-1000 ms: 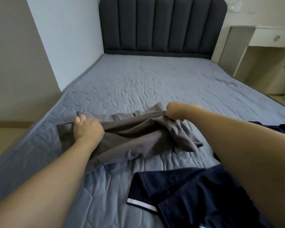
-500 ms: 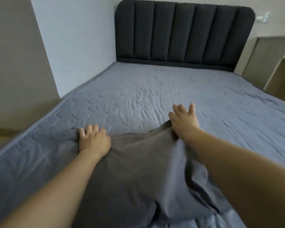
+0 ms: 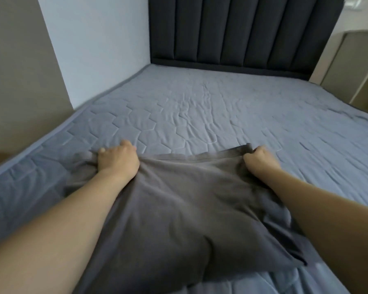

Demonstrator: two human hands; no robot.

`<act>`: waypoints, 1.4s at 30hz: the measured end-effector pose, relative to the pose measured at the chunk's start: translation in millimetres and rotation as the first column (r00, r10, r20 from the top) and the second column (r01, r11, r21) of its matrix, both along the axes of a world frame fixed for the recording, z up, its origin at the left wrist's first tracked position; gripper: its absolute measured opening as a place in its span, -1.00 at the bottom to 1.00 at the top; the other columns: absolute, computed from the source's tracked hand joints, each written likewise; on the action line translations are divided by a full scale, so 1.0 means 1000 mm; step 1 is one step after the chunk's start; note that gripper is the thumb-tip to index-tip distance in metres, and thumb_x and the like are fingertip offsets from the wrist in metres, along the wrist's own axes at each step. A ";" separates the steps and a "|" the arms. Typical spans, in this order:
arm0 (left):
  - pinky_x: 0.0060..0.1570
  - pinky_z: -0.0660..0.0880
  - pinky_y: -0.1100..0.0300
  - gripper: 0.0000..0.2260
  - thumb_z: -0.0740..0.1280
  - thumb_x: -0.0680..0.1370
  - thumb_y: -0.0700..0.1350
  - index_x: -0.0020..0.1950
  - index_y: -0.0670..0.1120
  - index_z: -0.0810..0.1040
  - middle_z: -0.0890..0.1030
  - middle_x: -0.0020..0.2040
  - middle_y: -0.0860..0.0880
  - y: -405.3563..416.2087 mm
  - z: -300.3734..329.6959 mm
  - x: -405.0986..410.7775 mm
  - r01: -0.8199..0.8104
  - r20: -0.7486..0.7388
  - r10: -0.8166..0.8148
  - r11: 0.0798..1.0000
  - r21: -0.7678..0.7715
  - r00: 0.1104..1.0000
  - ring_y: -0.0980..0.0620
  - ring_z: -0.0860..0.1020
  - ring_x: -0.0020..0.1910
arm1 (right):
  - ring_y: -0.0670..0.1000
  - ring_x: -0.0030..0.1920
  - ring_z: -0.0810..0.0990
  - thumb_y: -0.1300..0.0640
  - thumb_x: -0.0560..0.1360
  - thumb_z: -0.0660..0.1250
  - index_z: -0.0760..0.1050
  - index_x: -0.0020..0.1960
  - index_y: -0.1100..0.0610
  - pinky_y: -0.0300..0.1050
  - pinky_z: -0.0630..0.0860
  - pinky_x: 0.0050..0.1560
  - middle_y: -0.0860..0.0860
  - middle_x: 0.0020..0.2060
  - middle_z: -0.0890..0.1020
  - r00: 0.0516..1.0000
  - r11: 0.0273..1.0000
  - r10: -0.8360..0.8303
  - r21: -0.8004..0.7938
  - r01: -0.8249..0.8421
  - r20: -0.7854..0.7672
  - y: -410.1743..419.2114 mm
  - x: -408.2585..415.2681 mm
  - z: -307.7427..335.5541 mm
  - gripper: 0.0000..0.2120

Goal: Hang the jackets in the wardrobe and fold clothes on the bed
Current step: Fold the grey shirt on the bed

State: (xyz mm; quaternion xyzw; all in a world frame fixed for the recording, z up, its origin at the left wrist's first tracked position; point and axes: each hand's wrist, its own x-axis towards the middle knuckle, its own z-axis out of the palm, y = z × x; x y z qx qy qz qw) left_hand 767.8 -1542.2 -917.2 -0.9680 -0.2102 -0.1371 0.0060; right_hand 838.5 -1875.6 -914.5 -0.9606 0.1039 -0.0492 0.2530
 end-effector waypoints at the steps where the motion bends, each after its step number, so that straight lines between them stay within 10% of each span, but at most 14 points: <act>1: 0.31 0.23 -0.10 -0.64 0.02 0.67 0.05 0.24 -0.19 0.39 0.54 0.25 -0.23 -0.003 0.003 -0.007 -0.008 -0.036 0.008 1.000 0.016 0.999 -0.20 0.46 0.29 | 0.29 0.24 0.43 -0.01 0.58 0.12 0.35 0.20 0.27 0.07 0.36 0.16 0.28 0.24 0.46 0.999 0.995 0.046 -0.092 -0.044 0.016 -0.002 -0.003 0.004 -0.63; 7: 0.36 0.07 -0.33 -0.37 0.05 0.55 0.30 0.48 -0.07 0.11 0.15 0.50 -0.16 0.012 0.008 -0.080 -0.106 -0.060 0.104 0.994 -0.028 0.993 -0.20 0.11 0.45 | 0.33 0.15 0.47 0.13 0.60 0.08 0.27 0.23 0.20 0.08 0.36 -0.02 0.28 0.20 0.42 0.977 0.884 0.061 -0.466 0.042 0.204 -0.022 0.004 0.040 -0.76; 12: 0.00 0.39 0.05 -0.32 0.25 0.48 0.32 0.32 -0.23 0.36 0.48 0.29 -0.26 0.033 0.024 -0.136 -0.241 -0.232 0.161 0.896 -0.372 0.959 -0.24 0.49 0.23 | 0.26 0.31 0.27 -0.13 0.56 0.14 0.27 0.38 0.12 0.14 0.20 0.30 0.18 0.34 0.26 0.952 0.821 0.221 -0.568 -0.064 0.212 0.035 -0.005 0.027 -0.52; 16: -0.46 0.44 0.30 -0.73 0.44 0.49 -0.01 -0.05 -0.23 0.59 0.66 -0.33 -0.11 0.037 0.029 -0.152 -0.250 -0.260 0.035 0.425 -0.870 0.965 -0.02 0.63 -0.40 | 0.14 0.40 0.32 -0.37 0.49 0.14 0.18 0.48 -0.03 0.09 0.15 0.40 0.06 0.41 0.36 0.738 0.710 0.672 -0.228 -0.666 -0.060 0.164 -0.024 0.015 -0.31; 19: -0.30 0.54 0.20 -0.76 0.36 0.56 -0.08 0.10 -0.23 0.62 0.69 -0.23 -0.16 0.041 0.010 -0.165 -0.279 -0.280 -0.013 0.045 -0.959 0.960 -0.07 0.64 -0.30 | 0.14 0.33 0.38 -0.47 0.38 0.19 0.29 0.43 0.03 0.07 0.31 0.33 0.07 0.36 0.40 0.664 0.665 0.707 -0.094 -0.741 -0.244 0.243 -0.036 0.017 -0.19; 23: 0.00 0.62 0.02 -0.76 0.42 0.49 -0.11 0.10 -0.20 0.66 0.69 -0.01 -0.19 0.042 0.001 -0.185 -0.288 -0.243 -0.190 -0.257 -0.923 0.951 -0.13 0.68 -0.06 | 0.02 -0.02 0.47 -0.04 0.46 0.38 0.45 0.15 0.08 -0.14 0.36 -0.09 0.05 0.11 0.54 0.543 0.578 0.761 -0.008 -0.816 -0.355 0.301 -0.056 0.024 -0.67; 27: 0.19 0.52 -0.05 -0.67 0.43 0.40 -0.16 0.15 -0.18 0.61 0.66 0.06 -0.21 0.045 0.040 -0.184 -0.253 -0.244 -0.159 -0.037 -0.967 0.957 -0.19 0.61 0.07 | 0.05 -0.02 0.49 0.18 0.51 0.32 0.50 0.17 0.20 -0.10 0.42 0.04 0.08 -0.03 0.53 0.618 0.644 0.763 0.139 -0.752 -0.189 0.308 -0.068 0.073 -0.75; 33: -0.23 0.55 0.17 -0.82 0.42 0.42 -0.16 0.00 -0.14 0.60 0.66 -0.14 -0.14 0.082 0.211 -0.160 0.147 0.146 -0.038 0.468 -0.871 0.989 -0.10 0.63 -0.20 | 0.00 -0.26 0.41 0.17 0.53 0.14 0.42 -0.02 0.14 -0.15 0.31 -0.30 0.05 -0.26 0.46 0.880 0.606 0.370 0.640 -0.473 0.299 0.295 -0.076 0.248 -0.90; 37: -0.33 0.38 0.18 -0.87 0.36 0.40 -0.05 -0.21 -0.10 0.52 0.58 -0.27 -0.06 0.069 0.334 -0.191 0.274 0.311 -0.117 0.802 -0.530 0.943 -0.10 0.54 -0.26 | 0.00 -0.24 0.44 0.15 0.49 0.12 0.46 -0.06 0.12 -0.16 0.31 -0.30 0.03 -0.28 0.48 0.919 0.360 0.108 0.847 -0.391 0.379 0.260 -0.112 0.352 -0.84; 42: -0.26 0.42 0.16 -0.84 0.38 0.44 -0.04 -0.11 -0.12 0.55 0.62 -0.15 -0.10 0.003 0.434 -0.265 0.395 0.264 -0.332 0.887 -0.241 0.906 -0.09 0.58 -0.16 | 0.01 -0.16 0.40 0.15 0.44 0.11 0.35 -0.35 0.07 -0.15 0.33 -0.11 -0.01 -0.27 0.45 0.930 0.025 -0.091 0.935 -0.355 0.355 0.182 -0.184 0.423 -0.80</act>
